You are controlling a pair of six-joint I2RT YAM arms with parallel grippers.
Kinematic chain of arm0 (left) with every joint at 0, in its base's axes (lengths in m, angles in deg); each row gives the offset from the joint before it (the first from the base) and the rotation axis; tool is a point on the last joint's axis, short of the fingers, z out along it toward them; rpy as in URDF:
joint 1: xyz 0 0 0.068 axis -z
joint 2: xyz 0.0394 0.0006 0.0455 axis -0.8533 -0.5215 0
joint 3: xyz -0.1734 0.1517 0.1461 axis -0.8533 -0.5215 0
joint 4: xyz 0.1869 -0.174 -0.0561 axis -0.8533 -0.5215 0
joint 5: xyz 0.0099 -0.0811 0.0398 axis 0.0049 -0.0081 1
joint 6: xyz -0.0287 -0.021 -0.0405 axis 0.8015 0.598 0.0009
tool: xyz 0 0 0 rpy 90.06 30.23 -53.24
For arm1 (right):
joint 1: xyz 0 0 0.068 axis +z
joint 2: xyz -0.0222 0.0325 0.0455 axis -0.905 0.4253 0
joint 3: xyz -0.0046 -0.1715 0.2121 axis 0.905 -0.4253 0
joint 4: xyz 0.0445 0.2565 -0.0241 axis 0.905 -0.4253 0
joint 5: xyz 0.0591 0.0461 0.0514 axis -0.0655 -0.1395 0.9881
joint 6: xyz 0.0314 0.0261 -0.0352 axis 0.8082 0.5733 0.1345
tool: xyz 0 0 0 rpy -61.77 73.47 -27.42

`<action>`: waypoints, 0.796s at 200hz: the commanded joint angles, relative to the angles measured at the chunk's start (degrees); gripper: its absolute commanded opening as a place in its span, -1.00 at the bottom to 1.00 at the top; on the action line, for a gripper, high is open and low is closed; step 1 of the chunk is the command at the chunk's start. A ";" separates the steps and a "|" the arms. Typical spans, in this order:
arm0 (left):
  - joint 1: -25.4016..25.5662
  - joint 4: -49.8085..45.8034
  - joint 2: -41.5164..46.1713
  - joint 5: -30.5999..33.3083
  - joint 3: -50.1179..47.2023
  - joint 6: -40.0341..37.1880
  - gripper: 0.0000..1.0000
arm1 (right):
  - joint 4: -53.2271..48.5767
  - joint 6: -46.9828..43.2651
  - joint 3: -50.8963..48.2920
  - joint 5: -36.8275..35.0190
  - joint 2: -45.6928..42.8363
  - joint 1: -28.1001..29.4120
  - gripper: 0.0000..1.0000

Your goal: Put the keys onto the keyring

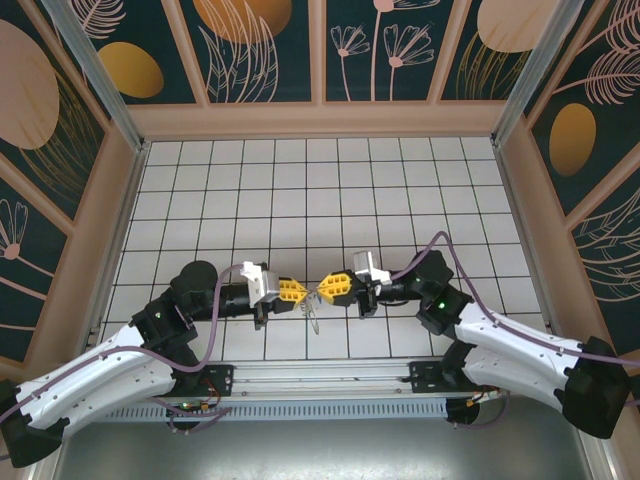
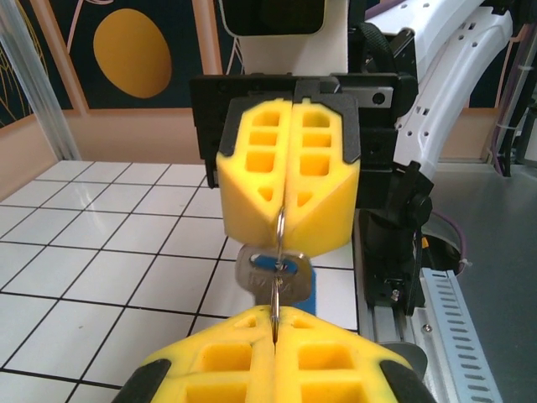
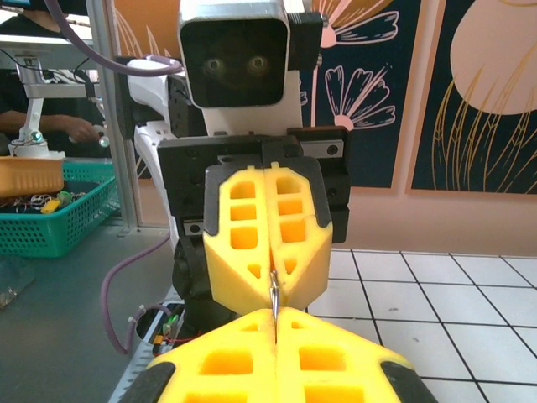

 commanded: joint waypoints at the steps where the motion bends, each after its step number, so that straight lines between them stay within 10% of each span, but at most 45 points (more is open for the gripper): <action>1: -0.17 -1.72 0.94 -0.34 3.56 -3.39 -1.00 | 2.19 0.65 -1.53 0.74 -2.64 -0.53 -1.00; 66: -0.10 -18.47 -6.84 2.03 15.17 -15.46 -1.00 | -0.01 -5.40 -5.22 -8.41 -9.04 -0.50 -1.00; 159: -0.12 -17.25 -9.41 0.49 16.06 -18.52 -1.00 | 17.02 -1.69 -6.84 -12.06 -2.02 -0.20 -1.00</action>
